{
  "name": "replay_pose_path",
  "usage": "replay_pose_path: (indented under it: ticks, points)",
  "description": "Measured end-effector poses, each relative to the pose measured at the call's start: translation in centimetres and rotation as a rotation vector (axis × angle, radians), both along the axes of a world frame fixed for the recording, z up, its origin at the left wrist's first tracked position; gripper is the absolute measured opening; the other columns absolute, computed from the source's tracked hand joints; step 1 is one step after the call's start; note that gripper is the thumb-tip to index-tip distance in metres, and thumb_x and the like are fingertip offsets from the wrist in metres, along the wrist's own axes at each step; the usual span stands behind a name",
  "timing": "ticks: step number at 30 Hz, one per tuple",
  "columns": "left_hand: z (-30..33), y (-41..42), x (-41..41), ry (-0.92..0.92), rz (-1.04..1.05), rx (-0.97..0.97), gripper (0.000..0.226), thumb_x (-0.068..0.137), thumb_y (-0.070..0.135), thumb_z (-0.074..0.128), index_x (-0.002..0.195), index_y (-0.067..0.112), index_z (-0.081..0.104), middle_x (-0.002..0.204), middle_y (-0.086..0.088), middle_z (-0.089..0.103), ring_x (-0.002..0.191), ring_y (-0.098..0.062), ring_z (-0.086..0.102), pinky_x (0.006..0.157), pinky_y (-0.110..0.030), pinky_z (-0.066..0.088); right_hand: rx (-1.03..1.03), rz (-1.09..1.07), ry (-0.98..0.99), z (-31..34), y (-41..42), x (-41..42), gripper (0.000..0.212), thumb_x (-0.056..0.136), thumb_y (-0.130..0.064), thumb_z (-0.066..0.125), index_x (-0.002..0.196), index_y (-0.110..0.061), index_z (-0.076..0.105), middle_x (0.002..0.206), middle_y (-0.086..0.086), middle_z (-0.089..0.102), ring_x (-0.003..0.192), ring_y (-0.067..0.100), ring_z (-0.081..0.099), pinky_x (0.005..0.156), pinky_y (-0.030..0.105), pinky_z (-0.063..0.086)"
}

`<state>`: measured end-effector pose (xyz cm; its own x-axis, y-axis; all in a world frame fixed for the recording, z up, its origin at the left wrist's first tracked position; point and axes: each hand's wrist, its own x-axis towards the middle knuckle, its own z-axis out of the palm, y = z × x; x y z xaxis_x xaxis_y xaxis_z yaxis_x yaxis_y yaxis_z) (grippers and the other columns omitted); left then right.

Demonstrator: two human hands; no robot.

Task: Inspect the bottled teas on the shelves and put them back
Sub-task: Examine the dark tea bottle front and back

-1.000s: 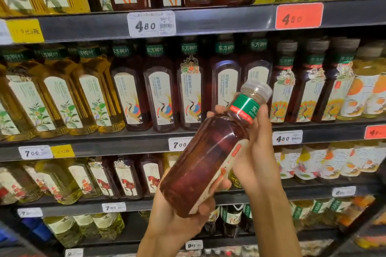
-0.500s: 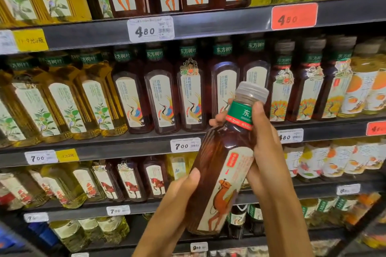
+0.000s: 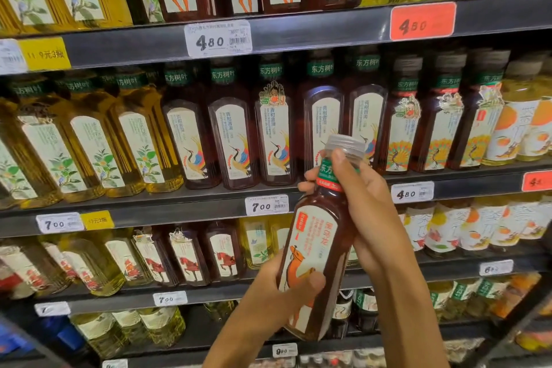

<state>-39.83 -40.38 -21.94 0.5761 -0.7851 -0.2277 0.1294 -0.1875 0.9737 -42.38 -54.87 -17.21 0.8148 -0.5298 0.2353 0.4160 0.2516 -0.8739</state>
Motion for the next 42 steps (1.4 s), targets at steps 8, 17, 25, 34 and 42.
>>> replay_pose_path:
  ticks: [8, 17, 25, 34, 42]
  points:
    - [-0.1, 1.1, 0.5, 0.106, 0.466, -0.239, 0.037, 0.101, -0.004, 0.021, 0.133, -0.020, 0.032, 0.146, -0.037, 0.027, 0.138, -0.044, 0.024, 0.111, -0.037, 0.003, 0.157, 0.190, -0.103, -0.4, -0.4, 0.2, 0.044, 0.074, -0.043, 0.067, 0.105, -0.012, 0.064, 0.077, 0.010, 0.067, 0.071, 0.024, 0.070, 0.067, 0.033, 0.057]
    - [-0.8, -0.5, 2.0, 0.291, 0.195, -0.157, 0.064, 0.087, 0.055, 0.045, 0.132, 0.010, 0.051, 0.129, -0.020, 0.060, 0.121, -0.033, 0.056, 0.095, -0.039, 0.050, 0.055, 0.058, -0.086, -0.2, 0.2, -0.1, 0.049, 0.074, -0.045, 0.069, 0.110, -0.014, 0.061, 0.077, 0.006, 0.069, 0.074, 0.019, 0.070, 0.064, 0.027, 0.055]
    - [-2.8, -0.5, 2.7, 0.326, 0.146, -0.208, 0.092, 0.054, 0.070, 0.056, 0.127, 0.015, 0.057, 0.113, -0.018, 0.069, 0.105, -0.034, 0.064, 0.089, -0.048, 0.052, -0.058, 0.139, -0.050, -0.1, 0.8, -0.6, 0.056, 0.070, -0.050, 0.064, 0.114, -0.016, 0.057, 0.084, 0.004, 0.072, 0.084, 0.019, 0.072, 0.068, 0.026, 0.055]
    - [-3.3, -0.5, 3.0, 0.099, 0.074, -0.235, 0.078, 0.048, 0.079, 0.056, 0.110, 0.033, 0.069, 0.110, -0.003, 0.072, 0.105, -0.018, 0.067, 0.089, -0.037, 0.053, -0.147, 0.127, -0.230, -0.2, 1.2, -0.8, 0.042, 0.074, -0.055, 0.072, 0.103, -0.025, 0.067, 0.079, 0.004, 0.067, 0.077, 0.020, 0.066, 0.073, 0.033, 0.053]
    - [-4.2, -1.7, 3.2, -0.078, 0.149, -0.255, 0.049, 0.066, 0.079, 0.051, 0.092, 0.043, 0.071, 0.092, 0.004, 0.076, 0.088, -0.006, 0.071, 0.066, -0.014, 0.052, -0.307, 0.029, -0.217, -0.1, 1.4, -1.0, 0.027, 0.076, -0.054, 0.070, 0.092, -0.033, 0.066, 0.076, 0.003, 0.068, 0.075, 0.017, 0.065, 0.073, 0.029, 0.052]
